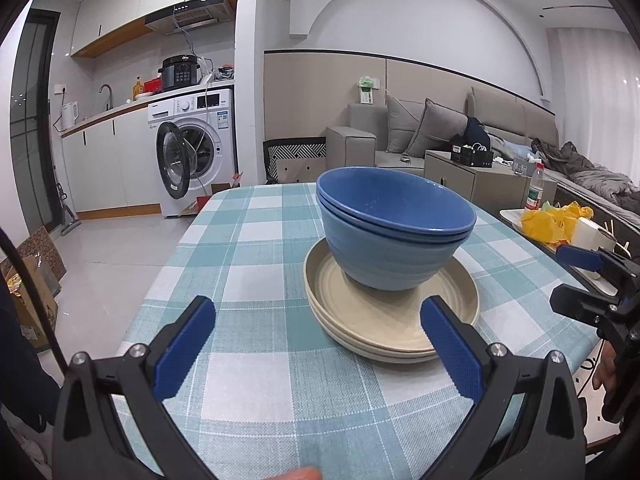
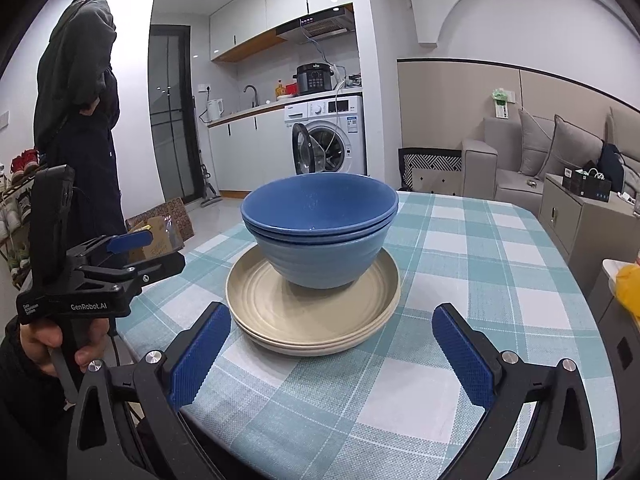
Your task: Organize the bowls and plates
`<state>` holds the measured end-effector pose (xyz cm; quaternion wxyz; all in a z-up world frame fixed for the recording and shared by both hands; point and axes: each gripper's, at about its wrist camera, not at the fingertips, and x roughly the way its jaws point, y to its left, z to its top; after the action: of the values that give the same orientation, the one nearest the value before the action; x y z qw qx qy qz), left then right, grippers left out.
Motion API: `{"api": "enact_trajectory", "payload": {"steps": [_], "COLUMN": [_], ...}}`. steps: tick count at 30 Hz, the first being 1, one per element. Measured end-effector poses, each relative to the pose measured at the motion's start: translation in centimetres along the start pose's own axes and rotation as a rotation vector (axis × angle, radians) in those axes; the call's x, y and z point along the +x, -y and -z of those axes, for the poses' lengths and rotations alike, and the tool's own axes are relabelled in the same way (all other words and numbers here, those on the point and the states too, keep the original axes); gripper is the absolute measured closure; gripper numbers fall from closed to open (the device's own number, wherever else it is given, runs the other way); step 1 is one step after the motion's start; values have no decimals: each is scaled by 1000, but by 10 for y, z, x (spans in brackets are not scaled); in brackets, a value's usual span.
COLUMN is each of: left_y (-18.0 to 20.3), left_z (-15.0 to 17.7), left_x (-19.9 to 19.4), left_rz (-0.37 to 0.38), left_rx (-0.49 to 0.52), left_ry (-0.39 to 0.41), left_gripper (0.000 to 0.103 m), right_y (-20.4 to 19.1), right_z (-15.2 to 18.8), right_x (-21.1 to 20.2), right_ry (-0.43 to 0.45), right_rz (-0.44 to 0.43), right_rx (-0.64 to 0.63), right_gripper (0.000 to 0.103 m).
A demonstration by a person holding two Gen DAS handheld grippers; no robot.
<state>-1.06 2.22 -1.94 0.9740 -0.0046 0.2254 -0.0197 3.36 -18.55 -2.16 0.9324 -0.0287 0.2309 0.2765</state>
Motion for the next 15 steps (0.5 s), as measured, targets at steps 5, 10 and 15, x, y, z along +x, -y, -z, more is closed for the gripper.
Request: {"api": "enact_trajectory", "payload": {"steps": [5,10,15], "left_y": [2,2,1], "left_z": [1,1,1], "left_x": [-1,-2,-3], "left_rz": [5,6,7], "left_rx": [0,-2,0], "left_ry": [6,9,12], "left_gripper": [0,0,0], "right_y": [-1,0,-2], "right_z": [3,3,5], "right_x": [-1,-1,0], "right_ry": [-1,7,6], "right_rz": [3,-1,-7], "right_rx": [-1,5,-1], "right_gripper": [0,0,0]}}
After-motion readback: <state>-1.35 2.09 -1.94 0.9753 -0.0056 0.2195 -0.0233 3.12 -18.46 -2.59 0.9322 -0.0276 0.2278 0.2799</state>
